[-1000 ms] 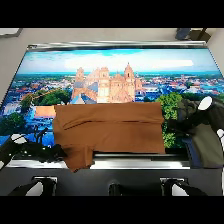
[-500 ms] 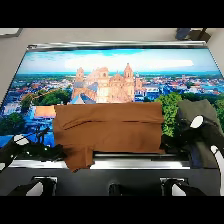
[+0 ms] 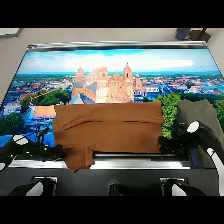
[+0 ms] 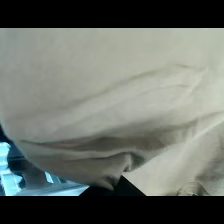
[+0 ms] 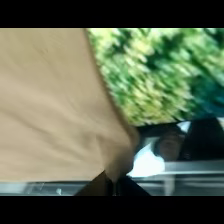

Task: Fold the shirts.

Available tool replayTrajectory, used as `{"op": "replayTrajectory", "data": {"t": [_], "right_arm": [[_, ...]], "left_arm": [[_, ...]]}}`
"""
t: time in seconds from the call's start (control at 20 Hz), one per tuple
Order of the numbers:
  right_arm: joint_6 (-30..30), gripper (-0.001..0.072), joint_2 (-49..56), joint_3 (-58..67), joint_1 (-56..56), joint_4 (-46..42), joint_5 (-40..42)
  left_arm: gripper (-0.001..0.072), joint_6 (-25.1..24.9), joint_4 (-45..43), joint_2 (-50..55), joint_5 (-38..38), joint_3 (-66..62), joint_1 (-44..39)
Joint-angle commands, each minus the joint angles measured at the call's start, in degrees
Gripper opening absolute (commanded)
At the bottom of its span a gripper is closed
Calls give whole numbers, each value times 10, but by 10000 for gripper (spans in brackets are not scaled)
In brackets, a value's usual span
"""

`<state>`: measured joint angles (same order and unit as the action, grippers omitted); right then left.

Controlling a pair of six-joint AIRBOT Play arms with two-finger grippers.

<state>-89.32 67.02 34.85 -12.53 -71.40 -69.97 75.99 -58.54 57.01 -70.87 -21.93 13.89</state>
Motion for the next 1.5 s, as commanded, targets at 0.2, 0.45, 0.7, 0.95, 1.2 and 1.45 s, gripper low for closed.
{"op": "replayTrajectory", "data": {"t": [0.2,0.45,0.7,0.95,1.2,1.45], "right_arm": [[39,47,-18,116,0,4,-3],[19,47,91,289,0,5,40],[7,48,235,431,24,23,69],[-9,50,307,452,61,21,107],[-15,503,305,462,55,17,97],[-16,659,294,469,-9,4,34]], "left_arm": [[26,5,-1,-25,-28,-176,-1],[25,25,-1,94,1,-370,-11],[26,36,-1,282,-2,-516,-30],[27,55,1,388,-2,-549,-36],[368,56,1,410,-12,-556,-34],[577,56,1,384,-60,-607,-17]]}}
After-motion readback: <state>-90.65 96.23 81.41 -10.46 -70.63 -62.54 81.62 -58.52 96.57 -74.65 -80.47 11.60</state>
